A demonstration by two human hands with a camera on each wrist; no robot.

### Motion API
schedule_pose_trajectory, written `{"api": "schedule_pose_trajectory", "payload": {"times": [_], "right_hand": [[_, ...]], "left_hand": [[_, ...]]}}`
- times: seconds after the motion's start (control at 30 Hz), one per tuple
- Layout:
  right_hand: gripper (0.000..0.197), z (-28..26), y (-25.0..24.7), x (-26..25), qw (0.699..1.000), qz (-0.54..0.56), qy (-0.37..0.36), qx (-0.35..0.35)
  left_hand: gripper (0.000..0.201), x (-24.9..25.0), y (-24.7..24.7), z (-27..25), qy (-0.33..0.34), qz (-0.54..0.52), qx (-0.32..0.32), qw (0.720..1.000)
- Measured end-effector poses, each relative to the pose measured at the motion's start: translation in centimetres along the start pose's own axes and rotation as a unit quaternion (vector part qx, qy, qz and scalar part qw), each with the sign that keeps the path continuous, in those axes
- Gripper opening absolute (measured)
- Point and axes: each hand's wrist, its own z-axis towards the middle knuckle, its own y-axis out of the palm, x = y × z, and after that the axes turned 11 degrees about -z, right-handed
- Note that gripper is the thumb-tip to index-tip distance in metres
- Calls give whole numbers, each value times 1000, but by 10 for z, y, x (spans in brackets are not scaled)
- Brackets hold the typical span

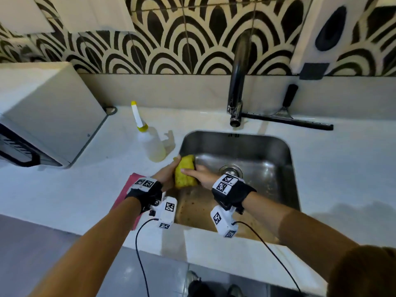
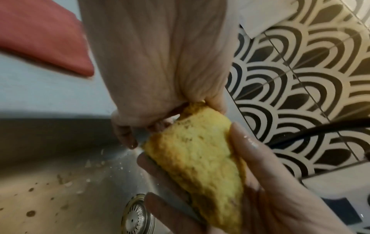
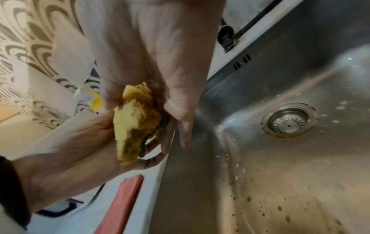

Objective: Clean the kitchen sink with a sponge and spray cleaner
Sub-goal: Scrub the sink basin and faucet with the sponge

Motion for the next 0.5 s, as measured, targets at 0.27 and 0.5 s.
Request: {"api": "schedule_pose_trajectory", "payload": {"times": [0.27, 0.5], "right_hand": [[37, 4, -39, 6, 995, 47, 47, 75], [25, 42, -66, 15, 957, 206, 157, 133]], "left_hand": [[72, 16, -2, 71, 39, 248, 106, 962], [47, 38, -14, 107, 151, 526, 189, 815]]}}
